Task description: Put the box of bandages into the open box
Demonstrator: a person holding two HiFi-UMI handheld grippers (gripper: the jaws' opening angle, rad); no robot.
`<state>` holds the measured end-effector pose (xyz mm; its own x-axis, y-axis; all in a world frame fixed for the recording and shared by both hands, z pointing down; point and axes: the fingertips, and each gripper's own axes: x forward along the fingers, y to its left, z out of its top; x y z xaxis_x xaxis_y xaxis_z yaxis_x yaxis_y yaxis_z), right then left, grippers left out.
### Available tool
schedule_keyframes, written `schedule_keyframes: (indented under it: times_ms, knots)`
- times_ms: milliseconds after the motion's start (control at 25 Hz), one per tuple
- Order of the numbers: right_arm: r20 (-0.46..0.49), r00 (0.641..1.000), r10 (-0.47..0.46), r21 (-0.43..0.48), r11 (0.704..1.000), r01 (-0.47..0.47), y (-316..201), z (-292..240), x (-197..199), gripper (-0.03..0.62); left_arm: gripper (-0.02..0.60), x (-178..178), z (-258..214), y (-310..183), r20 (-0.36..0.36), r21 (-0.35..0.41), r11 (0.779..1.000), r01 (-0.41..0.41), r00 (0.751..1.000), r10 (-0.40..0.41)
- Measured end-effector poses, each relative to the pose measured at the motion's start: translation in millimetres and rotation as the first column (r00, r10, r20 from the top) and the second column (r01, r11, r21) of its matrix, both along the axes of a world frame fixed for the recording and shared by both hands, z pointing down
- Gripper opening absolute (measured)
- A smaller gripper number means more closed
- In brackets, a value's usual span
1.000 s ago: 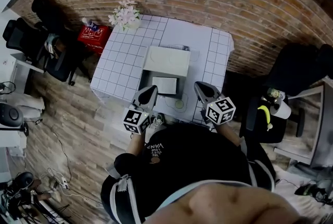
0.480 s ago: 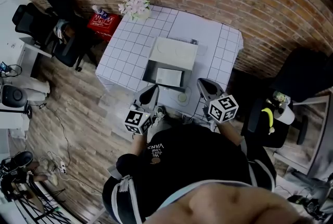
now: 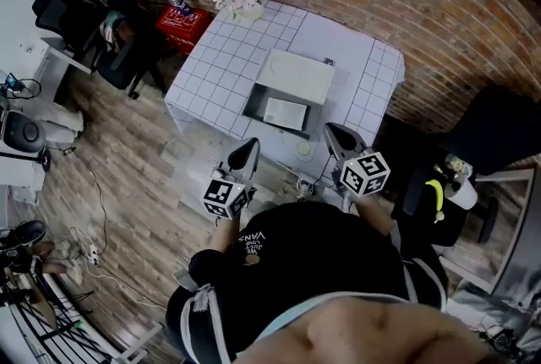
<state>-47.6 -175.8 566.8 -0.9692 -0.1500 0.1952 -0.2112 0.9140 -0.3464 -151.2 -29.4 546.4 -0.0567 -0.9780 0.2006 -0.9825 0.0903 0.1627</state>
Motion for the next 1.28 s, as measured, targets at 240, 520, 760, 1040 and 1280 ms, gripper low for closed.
schedule_keyframes:
  times_ms: [240, 520, 760, 1040, 1280]
  knots:
    - [0.014, 0.999, 0.05, 0.016, 0.999, -0.051, 26.4, -9.4, 7.7, -0.006, 0.012, 7.4, -8.0, 31.8, 0.017, 0.025, 0.999, -0.037, 0.999, 0.037]
    - [0.051, 0.993, 0.108, 0.032, 0.993, -0.11, 71.2, -20.5, 24.9, -0.006, 0.011, 21.5, -11.8, 85.0, 0.01, 0.062, 0.997, -0.049, 0.999, 0.048]
    - [0.036, 0.992, 0.117, 0.059, 0.991, -0.119, 109.5, -22.0, 46.3, -0.006, 0.011, 38.0, -12.6, 120.6, 0.002, 0.079, 0.996, -0.042, 0.999, 0.042]
    - [0.01, 0.994, 0.107, 0.122, 0.987, -0.108, 142.1, -19.8, 60.6, -0.006, 0.011, 51.6, -13.7, 147.5, 0.009, 0.097, 0.995, -0.031, 1.0, 0.03]
    - [0.017, 0.993, 0.117, 0.136, 0.984, -0.118, 152.1, -23.9, 70.1, -0.006, 0.011, 59.7, -18.7, 158.5, 0.013, 0.11, 0.994, -0.025, 1.0, 0.024]
